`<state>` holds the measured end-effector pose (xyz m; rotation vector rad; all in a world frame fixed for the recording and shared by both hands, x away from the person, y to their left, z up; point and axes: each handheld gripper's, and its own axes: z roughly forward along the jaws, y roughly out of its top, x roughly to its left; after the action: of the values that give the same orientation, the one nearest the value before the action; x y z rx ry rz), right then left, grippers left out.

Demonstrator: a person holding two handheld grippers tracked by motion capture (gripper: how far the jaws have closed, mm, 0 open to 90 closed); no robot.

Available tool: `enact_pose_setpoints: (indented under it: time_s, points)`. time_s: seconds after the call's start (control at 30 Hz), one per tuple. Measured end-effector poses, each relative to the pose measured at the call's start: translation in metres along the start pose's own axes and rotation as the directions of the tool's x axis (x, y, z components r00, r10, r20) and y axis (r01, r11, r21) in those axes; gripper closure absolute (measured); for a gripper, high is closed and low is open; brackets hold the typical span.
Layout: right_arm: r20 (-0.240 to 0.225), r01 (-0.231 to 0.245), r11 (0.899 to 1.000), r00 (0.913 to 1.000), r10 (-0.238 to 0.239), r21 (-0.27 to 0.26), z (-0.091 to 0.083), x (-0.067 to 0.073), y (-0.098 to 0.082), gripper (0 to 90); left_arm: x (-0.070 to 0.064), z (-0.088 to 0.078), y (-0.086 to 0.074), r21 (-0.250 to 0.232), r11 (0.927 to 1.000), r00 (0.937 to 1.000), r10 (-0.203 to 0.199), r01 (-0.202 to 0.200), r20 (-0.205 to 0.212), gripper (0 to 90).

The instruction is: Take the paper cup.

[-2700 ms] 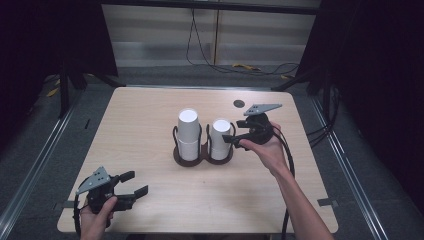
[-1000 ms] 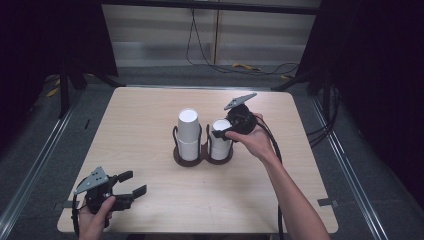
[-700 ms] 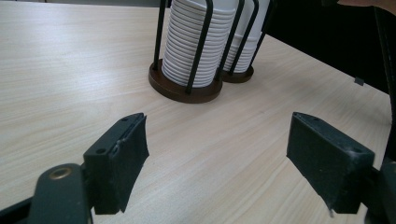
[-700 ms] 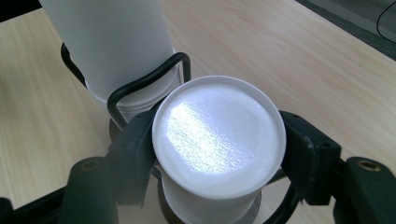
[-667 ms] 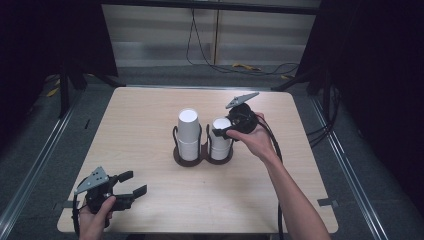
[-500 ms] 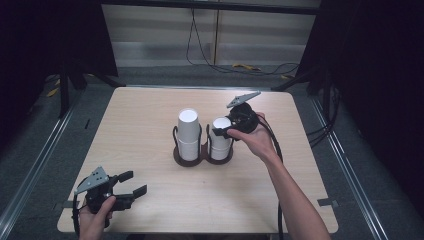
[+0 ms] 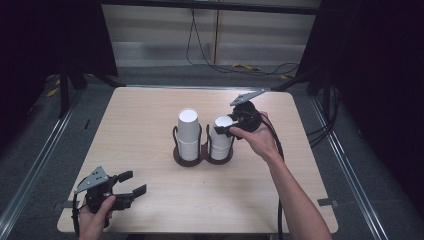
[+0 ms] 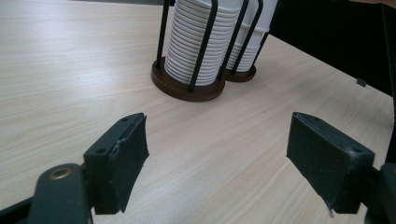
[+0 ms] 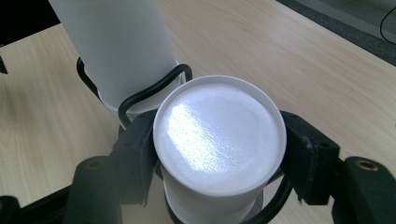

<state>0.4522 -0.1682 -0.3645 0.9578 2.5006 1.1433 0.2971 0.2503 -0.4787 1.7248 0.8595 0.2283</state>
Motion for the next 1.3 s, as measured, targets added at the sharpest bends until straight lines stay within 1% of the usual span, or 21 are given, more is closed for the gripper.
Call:
enact_pose_setpoints:
  time_s: [0.03,0.27,0.3,0.37,0.43,0.63,0.67,0.73,0.77,0.83,0.97,1.07,1.1,1.2,1.27,1.3]
  points:
    - [-0.003,0.0,1.0,1.0,0.0,-0.009,-0.001,0.0,0.0,34.5,0.0,0.001,0.0,-0.005,1.0,1.0,-0.007,0.007,0.001,20.2]
    - [-0.002,-0.003,0.999,1.0,0.003,-0.034,-0.006,0.001,0.002,34.8,0.0,0.001,0.0,-0.005,1.0,1.0,-0.008,0.008,0.005,20.2]
    - [-0.002,-0.007,0.999,1.0,0.007,-0.044,-0.008,0.001,0.002,34.9,0.0,0.001,0.0,-0.005,1.0,1.0,-0.007,0.007,0.004,20.2]
    - [-0.002,-0.011,0.999,0.9999,0.011,-0.042,-0.009,0.001,0.003,34.9,0.0,0.002,0.0,-0.005,1.0,1.0,-0.007,0.007,0.005,20.2]
    - [-0.003,-0.007,0.998,1.0,0.007,-0.063,-0.013,0.001,0.007,34.8,0.0,0.002,0.0,-0.003,1.0,1.0,-0.005,0.005,0.003,20.2]
    - [0.005,0.011,0.997,0.9999,-0.011,-0.074,-0.017,0.005,0.013,34.9,0.001,0.001,0.0,-0.001,1.0,1.0,-0.005,0.005,0.008,20.2]
    - [0.005,0.011,0.997,0.9999,-0.011,-0.074,-0.017,0.005,0.013,34.9,0.0,0.002,-0.001,-0.002,0.9998,0.9998,-0.018,0.018,0.011,20.2]
    - [0.006,0.008,0.997,1.0,-0.008,-0.08,-0.017,0.005,0.012,34.9,0.0,0.003,-0.002,-0.006,0.9993,0.9988,-0.037,0.037,0.032,20.2]
    - [0.005,0.005,0.996,1.0,-0.005,-0.084,-0.018,0.005,0.013,35.0,-0.001,0.003,-0.001,0.004,0.9998,0.9996,-0.017,0.017,0.022,20.2]
    - [0.004,0.001,0.995,1.0,-0.001,-0.095,-0.02,0.005,0.013,35.0,-0.001,0.003,-0.001,0.006,0.9999,0.9996,-0.011,0.011,0.025,20.2]
    - [0.006,0.005,0.995,1.0,-0.005,-0.102,-0.022,0.006,0.014,35.0,-0.001,0.004,-0.001,0.005,0.9998,0.9996,-0.018,0.018,0.023,20.1]
    - [0.007,-0.002,0.993,1.0,0.003,-0.116,-0.024,0.005,0.014,35.0,0.0,0.004,-0.001,0.005,0.9998,0.9996,-0.019,0.018,0.022,20.2]
    - [0.006,-0.007,0.992,1.0,0.008,-0.124,-0.025,0.004,0.014,35.1,-0.001,0.004,-0.001,-0.001,0.9996,0.9993,-0.028,0.028,0.024,20.2]
    - [0.007,-0.013,0.991,0.9999,0.014,-0.131,-0.026,0.004,0.014,35.1,0.001,0.003,-0.001,0.009,0.9997,0.9995,-0.021,0.021,0.022,20.2]
    - [0.004,-0.017,0.99,0.9998,0.018,-0.143,-0.028,0.003,0.014,35.2,0.0,0.004,-0.001,0.0,0.9996,0.9994,-0.029,0.029,0.021,20.2]
    - [-0.004,-0.026,0.988,0.9996,0.026,-0.154,-0.03,0.003,0.015,35.2,0.0,0.004,-0.001,0.0,0.9995,0.9993,-0.03,0.03,0.021,20.2]
